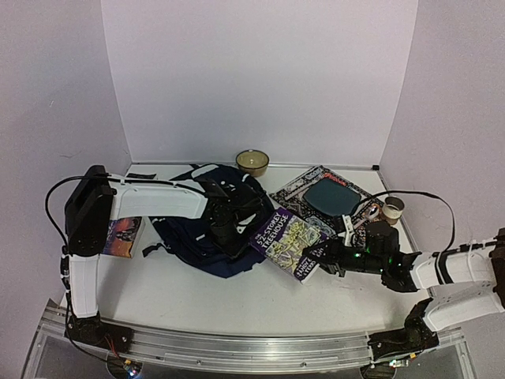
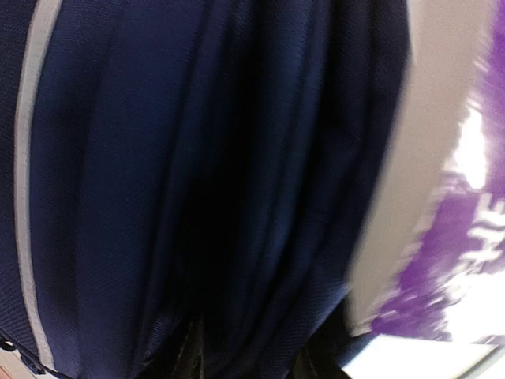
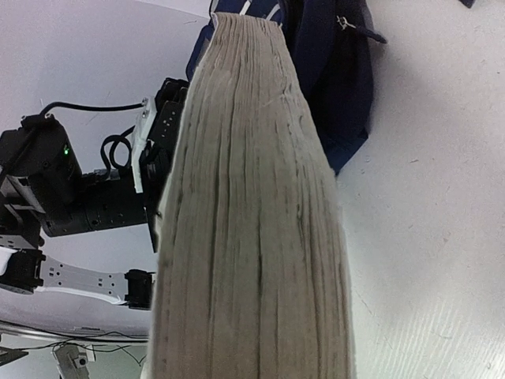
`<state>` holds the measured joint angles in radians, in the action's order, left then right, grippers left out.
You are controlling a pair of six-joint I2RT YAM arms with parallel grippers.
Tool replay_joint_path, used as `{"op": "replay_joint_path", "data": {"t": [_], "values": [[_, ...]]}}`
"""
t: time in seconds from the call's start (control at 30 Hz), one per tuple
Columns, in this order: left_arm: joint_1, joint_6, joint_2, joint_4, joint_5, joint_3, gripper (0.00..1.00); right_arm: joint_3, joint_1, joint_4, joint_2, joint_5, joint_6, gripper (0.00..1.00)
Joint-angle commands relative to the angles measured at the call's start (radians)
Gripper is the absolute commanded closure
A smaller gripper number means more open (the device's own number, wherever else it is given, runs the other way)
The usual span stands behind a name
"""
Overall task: Pack the student bag
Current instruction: Pick up the largest pocket of the bag from the student bag.
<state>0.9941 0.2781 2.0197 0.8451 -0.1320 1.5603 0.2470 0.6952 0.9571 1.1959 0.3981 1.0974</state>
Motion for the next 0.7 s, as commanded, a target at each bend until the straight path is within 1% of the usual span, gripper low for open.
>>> {"op": "replay_joint_path", "data": {"t": [0.0,0.07,0.1,0.2,0.27,0.33,0.4,0.57,0.67], "values": [[-0.011,-0.002,-0.011,-0.023,-0.065,0.004,0.65,0.017,0.003,0.04,-0.089,-0.026,-0.029,1.0],[-0.012,-0.007,-0.02,-0.021,-0.088,0.002,0.72,0.021,0.004,0.014,-0.106,-0.031,-0.04,1.0],[-0.012,-0.01,-0.026,-0.021,-0.097,0.001,0.78,0.024,0.004,0.0,-0.118,-0.035,-0.044,1.0],[-0.012,-0.016,-0.048,-0.02,-0.091,0.013,0.88,0.032,0.003,-0.034,-0.136,-0.035,-0.054,1.0],[-0.012,-0.017,-0.065,-0.018,-0.079,0.027,0.91,0.037,0.003,-0.051,-0.142,-0.027,-0.053,1.0],[-0.012,-0.022,-0.079,-0.011,-0.064,0.045,0.93,0.038,0.004,-0.053,-0.144,-0.017,-0.045,1.0],[-0.012,-0.026,-0.084,0.005,-0.047,0.07,0.91,0.04,0.005,-0.054,-0.144,-0.004,-0.041,1.0],[-0.013,-0.043,-0.081,0.033,-0.024,0.095,0.76,0.028,0.006,-0.054,-0.158,-0.012,-0.04,1.0],[-0.014,-0.044,-0.062,0.043,-0.046,0.081,0.74,0.024,0.006,-0.053,-0.16,-0.011,-0.039,1.0]]}}
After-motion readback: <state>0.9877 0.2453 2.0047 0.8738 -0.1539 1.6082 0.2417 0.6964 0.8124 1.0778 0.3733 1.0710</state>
